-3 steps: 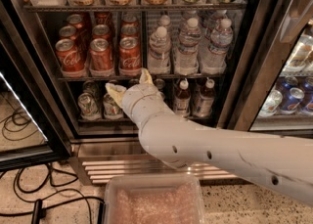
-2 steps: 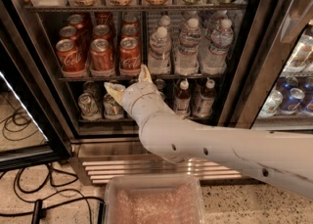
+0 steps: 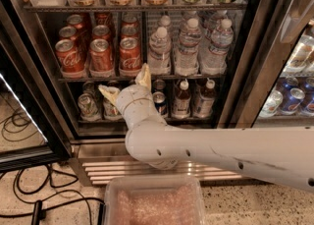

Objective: Pick coke can from middle shelf of fridge

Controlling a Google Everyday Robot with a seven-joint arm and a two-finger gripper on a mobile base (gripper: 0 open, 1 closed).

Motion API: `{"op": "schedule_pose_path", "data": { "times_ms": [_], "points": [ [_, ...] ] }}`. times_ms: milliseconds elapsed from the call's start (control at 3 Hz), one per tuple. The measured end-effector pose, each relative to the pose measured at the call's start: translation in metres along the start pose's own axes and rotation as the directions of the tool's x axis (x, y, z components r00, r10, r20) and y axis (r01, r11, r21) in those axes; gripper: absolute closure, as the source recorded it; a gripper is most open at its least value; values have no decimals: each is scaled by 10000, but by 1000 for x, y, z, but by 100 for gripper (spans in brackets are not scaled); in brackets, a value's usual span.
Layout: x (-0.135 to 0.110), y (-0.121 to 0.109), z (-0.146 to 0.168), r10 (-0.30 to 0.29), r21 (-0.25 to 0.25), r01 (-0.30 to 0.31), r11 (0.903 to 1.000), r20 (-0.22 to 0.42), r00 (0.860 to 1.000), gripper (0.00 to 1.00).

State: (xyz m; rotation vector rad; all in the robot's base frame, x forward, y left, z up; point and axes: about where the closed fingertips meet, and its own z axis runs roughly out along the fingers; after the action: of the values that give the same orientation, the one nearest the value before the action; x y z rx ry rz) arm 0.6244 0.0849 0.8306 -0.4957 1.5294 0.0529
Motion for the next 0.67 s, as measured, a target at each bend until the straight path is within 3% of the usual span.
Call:
{"op": "schedule_pose_path", "data": {
  "times_ms": [333,667],
  "points": [
    [-1,0,4,230,584,-235,9980,93,9997,27],
    [-7,2,6,772,940,-791,9924,238,9967,21]
  ]
}}
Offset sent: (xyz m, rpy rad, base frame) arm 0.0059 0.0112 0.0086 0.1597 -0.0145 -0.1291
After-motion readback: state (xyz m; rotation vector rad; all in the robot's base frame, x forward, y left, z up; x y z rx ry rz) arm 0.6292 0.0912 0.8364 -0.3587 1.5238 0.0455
